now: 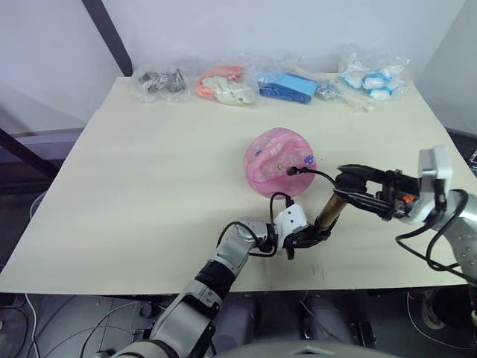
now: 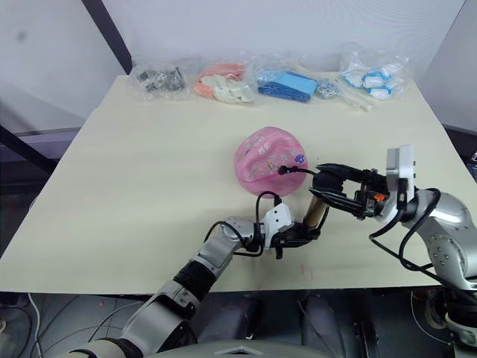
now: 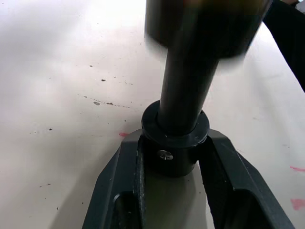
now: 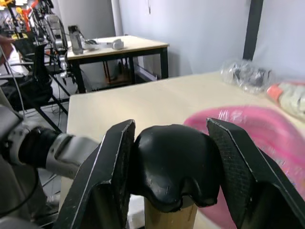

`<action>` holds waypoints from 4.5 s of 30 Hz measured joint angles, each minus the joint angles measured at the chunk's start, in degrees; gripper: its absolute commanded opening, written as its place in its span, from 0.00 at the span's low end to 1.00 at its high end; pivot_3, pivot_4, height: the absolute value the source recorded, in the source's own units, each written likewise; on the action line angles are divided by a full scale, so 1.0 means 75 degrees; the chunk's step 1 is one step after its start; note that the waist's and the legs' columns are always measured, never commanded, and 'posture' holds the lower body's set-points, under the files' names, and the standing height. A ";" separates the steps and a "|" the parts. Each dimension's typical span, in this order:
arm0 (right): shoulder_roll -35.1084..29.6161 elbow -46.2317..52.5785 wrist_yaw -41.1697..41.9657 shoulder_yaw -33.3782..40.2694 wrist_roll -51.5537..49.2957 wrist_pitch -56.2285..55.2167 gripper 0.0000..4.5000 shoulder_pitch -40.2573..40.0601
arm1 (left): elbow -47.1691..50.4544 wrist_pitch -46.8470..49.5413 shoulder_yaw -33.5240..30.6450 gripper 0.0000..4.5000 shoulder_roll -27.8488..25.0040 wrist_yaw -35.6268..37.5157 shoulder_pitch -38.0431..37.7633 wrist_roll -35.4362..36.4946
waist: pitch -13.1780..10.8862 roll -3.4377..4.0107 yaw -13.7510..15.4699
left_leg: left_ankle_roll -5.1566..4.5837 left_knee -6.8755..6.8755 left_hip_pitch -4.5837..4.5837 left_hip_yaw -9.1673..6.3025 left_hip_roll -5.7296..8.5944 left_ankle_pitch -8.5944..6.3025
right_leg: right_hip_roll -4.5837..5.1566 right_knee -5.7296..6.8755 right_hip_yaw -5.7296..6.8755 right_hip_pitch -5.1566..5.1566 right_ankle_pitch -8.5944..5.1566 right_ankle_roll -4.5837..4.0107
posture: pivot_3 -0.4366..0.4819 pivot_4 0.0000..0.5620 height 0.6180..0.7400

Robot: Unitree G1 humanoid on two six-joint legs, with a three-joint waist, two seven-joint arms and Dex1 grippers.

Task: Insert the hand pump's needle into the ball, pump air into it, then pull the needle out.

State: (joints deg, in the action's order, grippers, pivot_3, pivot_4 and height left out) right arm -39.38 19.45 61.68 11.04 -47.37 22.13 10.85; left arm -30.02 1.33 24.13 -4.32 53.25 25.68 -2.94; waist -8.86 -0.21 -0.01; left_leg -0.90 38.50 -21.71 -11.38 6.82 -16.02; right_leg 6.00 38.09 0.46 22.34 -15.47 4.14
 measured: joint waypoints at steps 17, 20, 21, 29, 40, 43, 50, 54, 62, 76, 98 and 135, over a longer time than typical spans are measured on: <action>-0.0483 0.0142 -0.1171 0.1009 -0.1707 0.1358 0.42 0.0916 | -0.0313 -0.0101 0.0025 0.24 0.0111 0.0027 0.0164 0.0048 | -0.0002 -0.0002 0.0079 | -0.0021 0.0000 -0.0008 0.0032 0.0000 0.0013 | 0.0000 -0.0005 -0.0029 0.0018 0.0033 0.0014 | 0.48 0.27 1.00; -0.0481 0.0258 -0.1154 0.1008 -0.1651 0.1343 0.42 0.0887 | -0.0340 -0.0131 0.0027 0.24 0.0119 0.0031 0.0169 0.0048 | -0.0001 -0.0002 0.0088 | -0.0021 -0.0001 -0.0009 0.0034 0.0000 0.0013 | 0.0000 -0.0007 -0.0032 0.0019 0.0034 0.0014 | 0.48 0.27 1.00; -0.0466 0.0326 -0.1105 0.1008 -0.1539 0.1243 0.42 0.0814 | -0.0360 -0.0141 0.0029 0.24 0.0127 0.0032 0.0172 0.0047 | 0.0003 -0.0006 0.0095 | -0.0022 -0.0001 -0.0008 0.0034 0.0000 0.0013 | -0.0001 -0.0007 -0.0031 0.0018 0.0034 0.0014 | 0.48 0.27 1.00; -0.0113 0.0395 -0.0783 0.0318 -0.0335 0.0261 0.42 0.0089 | -0.0513 -0.0172 0.0063 0.24 0.0122 0.0001 0.0172 -0.0034 | 0.0138 -0.0041 0.0078 | -0.0025 -0.0004 0.0009 0.0043 -0.0004 0.0011 | -0.0011 -0.0006 -0.0042 0.0011 0.0036 0.0020 | 0.48 0.27 1.00; 0.0735 -0.0355 -0.0934 -0.1245 0.1659 -0.1182 0.42 -0.0676 | -0.0608 -0.0159 0.0057 0.24 0.0096 0.0024 0.0191 -0.0033 | 0.0249 -0.0072 0.0074 | -0.0029 -0.0022 0.0039 0.0040 -0.0011 0.0008 | -0.0024 -0.0009 -0.0046 -0.0004 0.0034 0.0020 | 0.48 0.27 1.00; 0.0833 -0.0469 -0.0994 -0.1392 0.1906 -0.1371 0.42 -0.0803 | -0.0634 -0.0156 0.0040 0.24 0.0085 0.0020 0.0191 -0.0032 | 0.0249 -0.0072 0.0071 | -0.0049 -0.0031 0.0071 0.0041 -0.0011 -0.0005 | -0.0025 -0.0016 -0.0048 -0.0034 0.0032 0.0021 | 0.48 0.27 1.00; 0.0480 -0.0461 -0.0856 -0.0970 0.1243 -0.0758 0.42 -0.0546 | -0.0604 -0.0154 0.0014 0.24 0.0052 0.0114 0.0156 0.0045 | 0.0212 -0.0048 0.0074 | -0.0066 -0.0053 0.0123 0.0042 -0.0010 -0.0015 | -0.0029 -0.0029 -0.0061 -0.0078 0.0029 0.0024 | 0.48 0.27 1.00; -0.0034 -0.0124 -0.0777 -0.0401 0.0311 0.0043 0.42 0.0046 | -0.0588 -0.0179 0.0008 0.24 0.0032 0.0205 0.0164 0.0106 | 0.0165 -0.0011 0.0084 | -0.0065 -0.0054 0.0100 0.0042 -0.0009 -0.0015 | -0.0024 -0.0036 -0.0061 -0.0062 0.0030 0.0022 | 0.48 0.27 1.00; -0.0467 0.0063 -0.1178 0.0607 -0.1261 0.1100 0.42 0.1202 | -0.0608 -0.0249 0.0007 0.24 -0.0004 0.0238 0.0228 0.0115 | 0.0123 -0.0021 0.0079 | -0.0068 -0.0051 0.0081 0.0046 -0.0008 -0.0016 | -0.0007 -0.0046 -0.0061 -0.0049 0.0032 0.0022 | 0.48 0.27 1.00; 0.0369 -0.0159 -0.1093 -0.0824 0.1483 -0.1195 0.42 -0.0593 | -0.0915 -0.0458 0.0018 0.24 -0.0091 0.0219 0.0284 0.0030 | 0.0202 -0.0076 0.0040 | -0.0072 -0.0059 0.0155 0.0041 -0.0024 -0.0020 | -0.0057 -0.0044 -0.0082 -0.0090 0.0011 0.0058 | 0.48 0.27 1.00; -0.0195 0.0291 -0.1200 0.0210 -0.0140 0.0265 0.42 0.0543 | -0.1007 -0.0611 -0.0044 0.24 -0.0037 0.0431 0.0381 0.0180 | 0.0109 -0.0045 0.0105 | -0.0080 -0.0070 0.0105 0.0057 -0.0006 -0.0025 | -0.0026 -0.0053 -0.0131 -0.0034 0.0031 0.0027 | 0.48 0.27 1.00; 0.0189 0.0342 -0.1078 0.0162 -0.0039 0.0249 0.42 0.0652 | -0.1312 -0.0797 -0.0234 0.24 0.0027 0.0760 0.0491 0.0357 | 0.0080 -0.0072 0.0118 | -0.0079 -0.0096 0.0074 0.0075 -0.0006 -0.0024 | -0.0055 -0.0055 -0.0165 0.0021 0.0037 0.0030 | 0.48 0.27 1.00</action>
State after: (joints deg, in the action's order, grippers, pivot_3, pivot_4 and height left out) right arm -37.96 22.02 53.59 12.26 -47.66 24.00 15.74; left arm -39.86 -4.65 22.37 -4.11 58.94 29.36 -0.26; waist -8.26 -0.75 0.87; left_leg -1.50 37.78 -21.15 -10.82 6.77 -16.20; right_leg 5.59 37.68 -0.78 22.50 -15.19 4.37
